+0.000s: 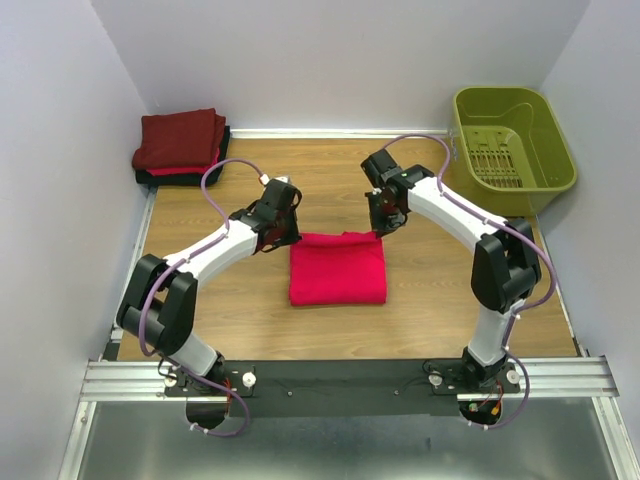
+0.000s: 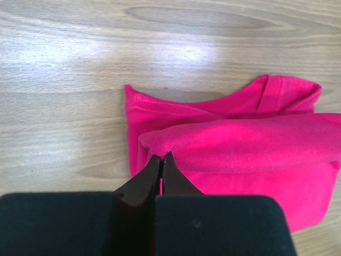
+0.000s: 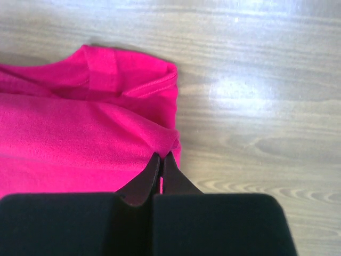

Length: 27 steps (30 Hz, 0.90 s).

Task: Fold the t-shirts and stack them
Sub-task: Fold the tshirt

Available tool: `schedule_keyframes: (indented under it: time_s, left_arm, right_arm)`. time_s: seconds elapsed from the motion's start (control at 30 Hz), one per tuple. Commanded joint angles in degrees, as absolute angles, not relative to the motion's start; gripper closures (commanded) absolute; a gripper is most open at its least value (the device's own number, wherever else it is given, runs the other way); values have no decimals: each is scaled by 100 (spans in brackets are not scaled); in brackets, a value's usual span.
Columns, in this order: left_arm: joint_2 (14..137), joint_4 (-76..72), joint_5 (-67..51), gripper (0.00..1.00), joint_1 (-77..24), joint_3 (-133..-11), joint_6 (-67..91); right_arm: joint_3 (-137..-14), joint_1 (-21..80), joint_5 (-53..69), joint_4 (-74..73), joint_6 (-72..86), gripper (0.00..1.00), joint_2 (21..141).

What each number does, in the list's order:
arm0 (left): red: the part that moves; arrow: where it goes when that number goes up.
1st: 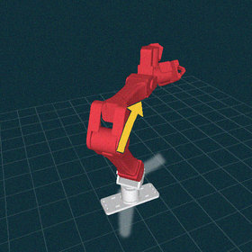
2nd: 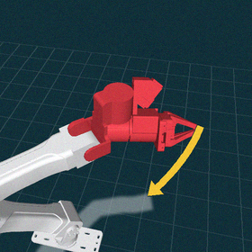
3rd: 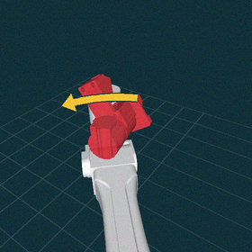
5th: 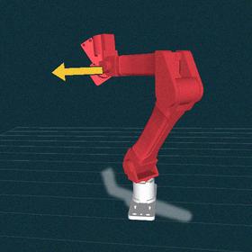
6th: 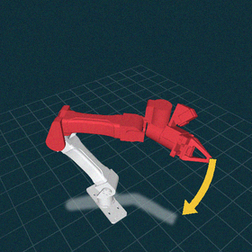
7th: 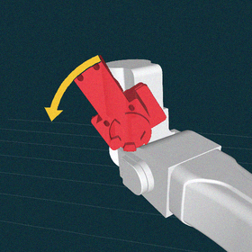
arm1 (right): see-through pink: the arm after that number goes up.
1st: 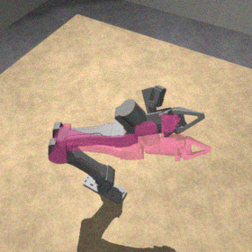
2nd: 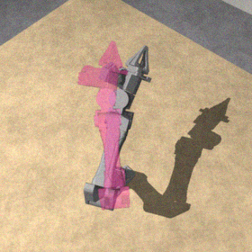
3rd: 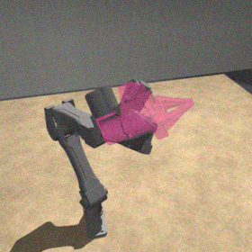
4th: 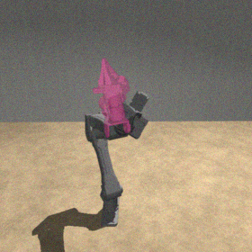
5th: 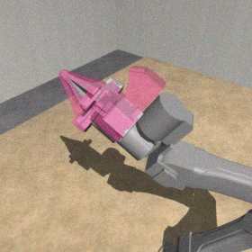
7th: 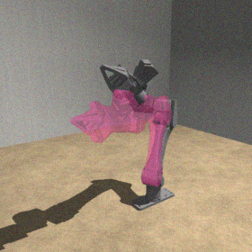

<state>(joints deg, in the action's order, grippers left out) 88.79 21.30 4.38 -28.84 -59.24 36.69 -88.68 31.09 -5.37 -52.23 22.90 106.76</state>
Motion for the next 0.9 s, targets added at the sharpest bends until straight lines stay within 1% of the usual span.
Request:
schedule_keyframes:
  time_s: [0.0,0.27,0.37,0.57,0.87]
  left_arm:
    - [8947,1793,870,100,-2778,-5748,3867]
    - [8684,1793,1142,100,-2751,-5599,4166]
    - [8596,1784,1257,100,-2751,-5502,4254]
    - [8482,1661,1283,100,-2751,-5221,4605]
    - [7875,1705,1529,100,-2751,-5045,4930]
  right_arm:
    - [-8754,3041,-975,-4773,2215,99,10802]
    - [-8701,3032,-1134,-4430,2180,99,10872]
    - [-8657,3041,-1151,-4290,2171,94,10872]
    - [-8622,3032,-1160,-4043,2074,93,10934]
    - [-8587,3032,-1169,-3753,1986,91,10934]
